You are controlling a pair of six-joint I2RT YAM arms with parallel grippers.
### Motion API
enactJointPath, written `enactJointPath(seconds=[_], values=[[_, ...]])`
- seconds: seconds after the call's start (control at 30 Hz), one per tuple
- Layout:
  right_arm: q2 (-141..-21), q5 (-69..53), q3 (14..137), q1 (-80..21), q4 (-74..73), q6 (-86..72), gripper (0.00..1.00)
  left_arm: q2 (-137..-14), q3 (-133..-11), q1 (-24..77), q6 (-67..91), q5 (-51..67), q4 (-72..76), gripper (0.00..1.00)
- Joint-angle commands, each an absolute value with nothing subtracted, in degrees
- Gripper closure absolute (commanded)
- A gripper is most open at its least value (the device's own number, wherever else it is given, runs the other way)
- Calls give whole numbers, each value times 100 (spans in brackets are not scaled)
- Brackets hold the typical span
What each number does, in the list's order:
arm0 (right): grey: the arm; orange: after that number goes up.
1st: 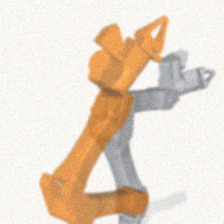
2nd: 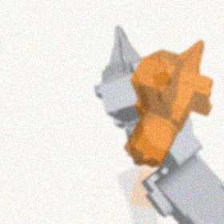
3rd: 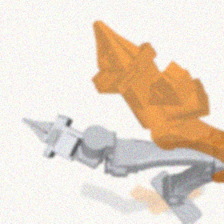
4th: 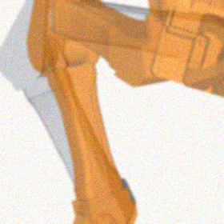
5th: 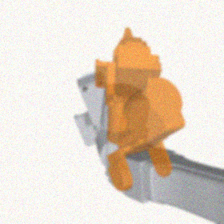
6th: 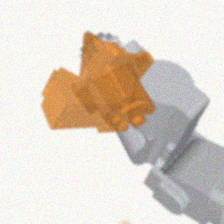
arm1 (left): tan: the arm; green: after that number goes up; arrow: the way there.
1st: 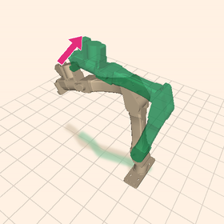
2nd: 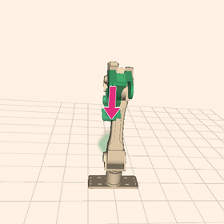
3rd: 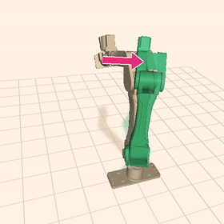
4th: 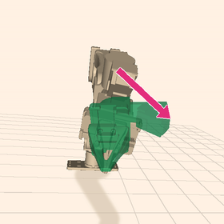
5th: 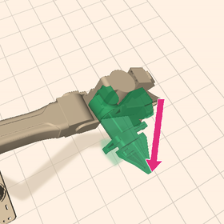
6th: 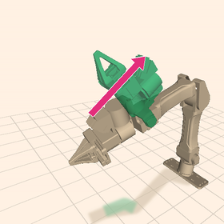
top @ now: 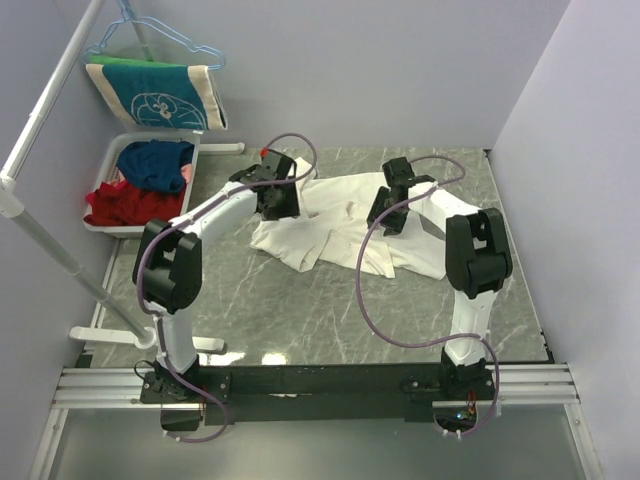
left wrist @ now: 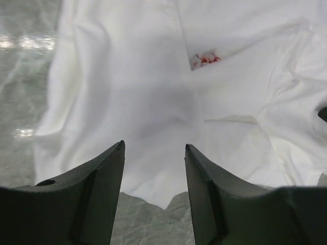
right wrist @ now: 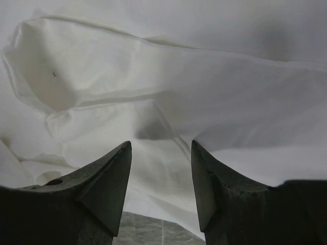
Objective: Fold and stack the t-shirts
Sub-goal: Flatten the tshirt out
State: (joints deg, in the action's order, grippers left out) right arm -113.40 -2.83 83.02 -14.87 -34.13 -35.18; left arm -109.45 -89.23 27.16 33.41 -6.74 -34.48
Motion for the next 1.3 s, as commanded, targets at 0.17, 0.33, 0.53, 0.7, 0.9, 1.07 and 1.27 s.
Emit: enactJointPath(seconds=[0.17, 0.33, 0.53, 0.7, 0.9, 1.07, 1.27], values=[[-11400, -281, 8535, -1529, -3534, -3357, 49, -11540, -9360, 2856, 3120, 184, -3472, 46], [-11268, -352, 8385, -1512, -3507, -3331, 78, -11523, -9343, 2883, 3094, 193, -3428, 45], [-10996, -360, 8244, -1521, -3498, -3357, 100, -11584, -9317, 2892, 3041, 185, -3428, 44], [-10741, -203, 8069, -1529, -3524, -3331, 100, -11786, -9123, 2900, 3076, 18, -3401, 47], [-10679, -132, 7840, -1521, -3533, -3357, 79, -12102, -8974, 2883, 3138, -413, -3647, 56], [-10740, -105, 7778, -1512, -3551, -3393, 71, -12076, -8789, 2629, 3365, -667, -3858, 58], [-11047, -237, 7857, -1459, -3621, -3419, 69, -11857, -8675, 1873, 3454, -984, -3946, 58]])
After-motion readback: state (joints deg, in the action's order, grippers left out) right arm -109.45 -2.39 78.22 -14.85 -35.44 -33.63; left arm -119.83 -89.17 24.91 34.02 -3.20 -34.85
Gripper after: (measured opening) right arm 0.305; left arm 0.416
